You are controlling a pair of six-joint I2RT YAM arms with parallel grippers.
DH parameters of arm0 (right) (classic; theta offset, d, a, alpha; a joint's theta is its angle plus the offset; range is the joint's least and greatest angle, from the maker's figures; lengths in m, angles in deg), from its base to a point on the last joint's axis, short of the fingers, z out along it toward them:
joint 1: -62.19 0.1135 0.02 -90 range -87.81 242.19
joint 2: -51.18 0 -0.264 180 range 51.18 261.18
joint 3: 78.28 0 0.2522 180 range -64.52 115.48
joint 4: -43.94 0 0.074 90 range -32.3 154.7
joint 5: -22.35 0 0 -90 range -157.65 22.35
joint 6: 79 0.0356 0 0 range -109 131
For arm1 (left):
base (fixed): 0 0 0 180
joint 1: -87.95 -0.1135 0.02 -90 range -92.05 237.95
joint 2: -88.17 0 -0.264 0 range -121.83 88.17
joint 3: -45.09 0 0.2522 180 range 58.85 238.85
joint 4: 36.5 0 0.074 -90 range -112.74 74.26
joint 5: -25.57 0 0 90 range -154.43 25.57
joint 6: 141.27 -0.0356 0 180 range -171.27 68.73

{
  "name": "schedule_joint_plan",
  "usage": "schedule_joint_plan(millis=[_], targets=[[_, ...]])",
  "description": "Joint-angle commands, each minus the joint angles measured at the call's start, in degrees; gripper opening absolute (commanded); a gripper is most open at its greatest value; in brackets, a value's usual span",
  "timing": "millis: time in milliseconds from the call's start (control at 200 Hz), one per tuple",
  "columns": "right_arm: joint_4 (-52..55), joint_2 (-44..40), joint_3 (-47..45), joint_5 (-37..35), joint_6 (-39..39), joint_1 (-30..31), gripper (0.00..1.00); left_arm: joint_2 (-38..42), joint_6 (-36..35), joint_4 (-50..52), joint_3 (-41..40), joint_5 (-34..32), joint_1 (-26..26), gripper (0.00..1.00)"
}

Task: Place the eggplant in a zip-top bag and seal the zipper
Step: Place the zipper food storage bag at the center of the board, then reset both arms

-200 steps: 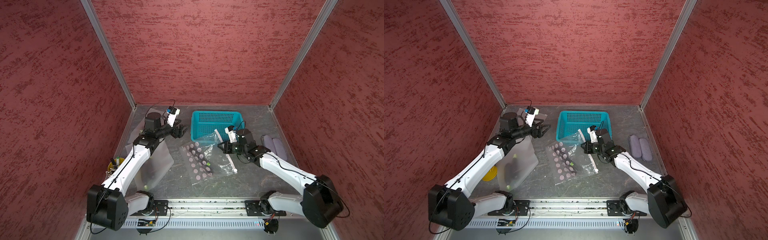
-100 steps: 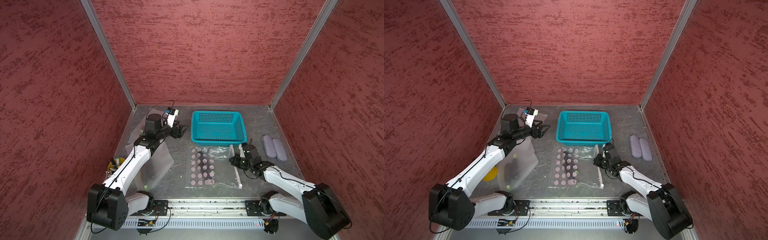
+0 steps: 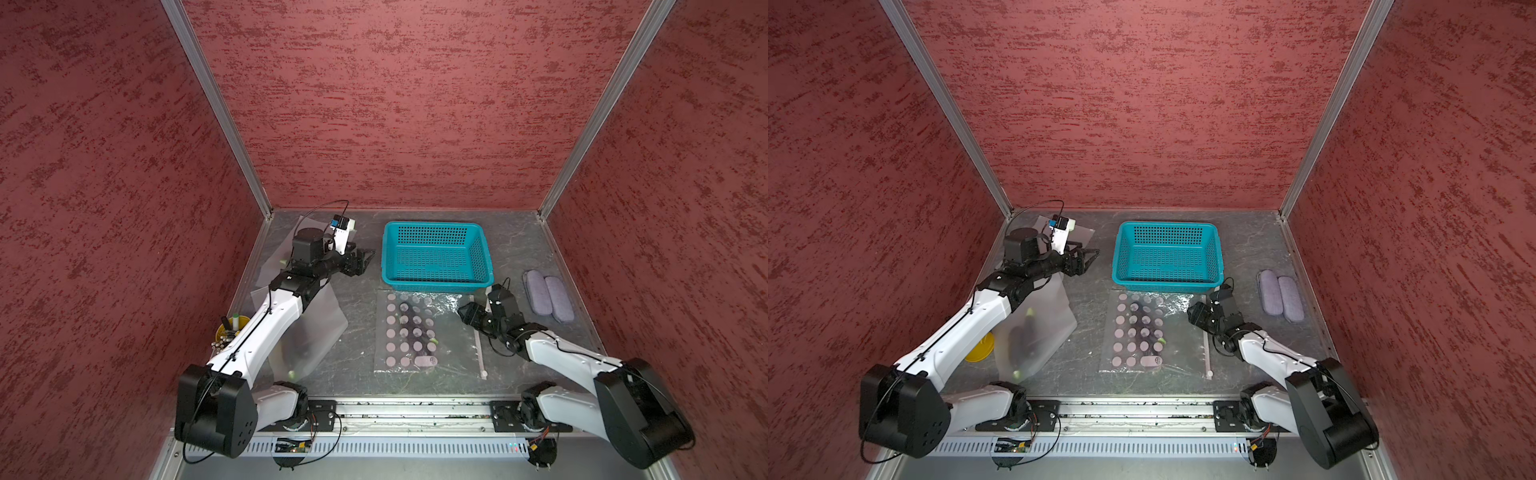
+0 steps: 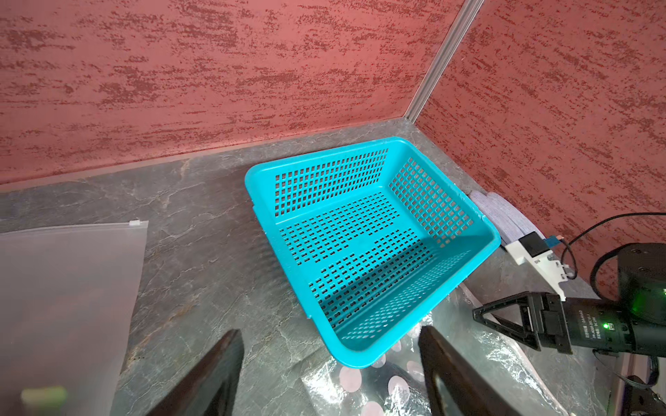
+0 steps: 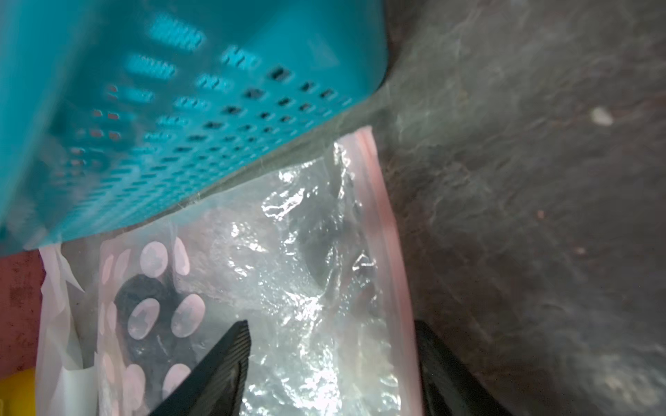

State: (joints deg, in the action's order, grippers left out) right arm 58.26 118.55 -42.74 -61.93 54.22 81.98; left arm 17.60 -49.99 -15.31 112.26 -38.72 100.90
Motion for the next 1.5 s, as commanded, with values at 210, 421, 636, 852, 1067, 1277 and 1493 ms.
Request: schedule_joint_plan(millis=[210, 421, 636, 852, 1067, 1277, 1493], targets=[[5.8, -4.2, 7.5, -13.0, -10.1, -3.9, 0.93, 0.0, 6.6, 2.7, -0.6, -6.5, -4.7, 0.90], [1.0, -5.6, 10.3, -11.6, -18.9, -13.1, 0.98, -0.3, 10.7, 3.0, -1.7, -7.4, -10.6, 0.96], [-9.8, -3.2, 12.7, -9.5, -25.8, -22.0, 0.99, -2.2, 11.2, 2.7, -3.7, -14.9, -13.0, 1.00], [-26.8, 1.7, 8.7, -15.0, -28.8, -24.7, 0.99, -2.4, 9.8, -8.5, -11.6, -24.9, -15.3, 1.00], [-42.7, 8.7, 1.9, -19.9, -28.5, -25.4, 0.99, -7.3, 6.4, -19.4, -17.1, -27.4, -17.0, 1.00], [-49.4, 12.8, -1.0, -22.1, -29.4, -25.5, 0.99, -13.0, 3.5, -35.4, -21.6, -29.4, -16.7, 1.00], [-58.3, 11.4, -5.3, -21.6, -31.1, -25.5, 0.99, -15.7, -2.6, -44.2, -24.2, -27.3, -13.0, 1.00]])
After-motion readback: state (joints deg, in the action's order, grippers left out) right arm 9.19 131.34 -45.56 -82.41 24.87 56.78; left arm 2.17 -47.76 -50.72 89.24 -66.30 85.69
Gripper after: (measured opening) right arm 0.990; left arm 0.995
